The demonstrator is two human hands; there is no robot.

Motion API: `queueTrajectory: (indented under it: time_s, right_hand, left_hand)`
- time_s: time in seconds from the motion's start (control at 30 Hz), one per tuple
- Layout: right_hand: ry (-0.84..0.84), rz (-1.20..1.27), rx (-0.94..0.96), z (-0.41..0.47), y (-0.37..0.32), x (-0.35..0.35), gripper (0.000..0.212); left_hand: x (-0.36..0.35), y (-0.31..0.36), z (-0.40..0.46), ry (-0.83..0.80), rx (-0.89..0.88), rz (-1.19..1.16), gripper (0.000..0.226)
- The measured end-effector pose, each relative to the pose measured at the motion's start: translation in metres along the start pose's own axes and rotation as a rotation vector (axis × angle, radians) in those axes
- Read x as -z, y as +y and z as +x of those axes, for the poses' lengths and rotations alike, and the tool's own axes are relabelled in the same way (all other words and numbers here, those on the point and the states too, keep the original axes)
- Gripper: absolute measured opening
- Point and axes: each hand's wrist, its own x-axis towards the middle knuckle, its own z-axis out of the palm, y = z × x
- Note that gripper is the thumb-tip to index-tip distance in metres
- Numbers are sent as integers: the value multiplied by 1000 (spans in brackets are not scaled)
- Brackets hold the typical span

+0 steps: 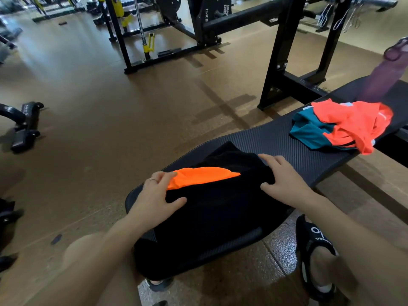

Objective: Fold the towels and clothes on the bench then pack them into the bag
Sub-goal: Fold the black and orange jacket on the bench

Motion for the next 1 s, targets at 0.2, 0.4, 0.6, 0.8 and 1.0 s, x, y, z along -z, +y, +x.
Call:
queueTrajectory:
  time_s: [0.2,0.4,0.6,0.8,1.0]
  right_hand:
    - [-72,-358,317,29,-21,-2,44]
    - [55,-331,405,30,-12,-10,10]
    - [44,-84,367,28,-29,13,9]
    - [-40,-89,264,30,-33,13,11]
    - [-141,-81,222,39,-38,16,14]
  left_hand:
    - [-7,12,35,-104,-305,502,30]
    - [11,16,31,-172,-330,159,19]
    - [23,9,32,-203,-344,43,16]
    - [22,-4,40,-316,-282,-30,14]
    - [23,-3,40,-355,-129,-236,22]
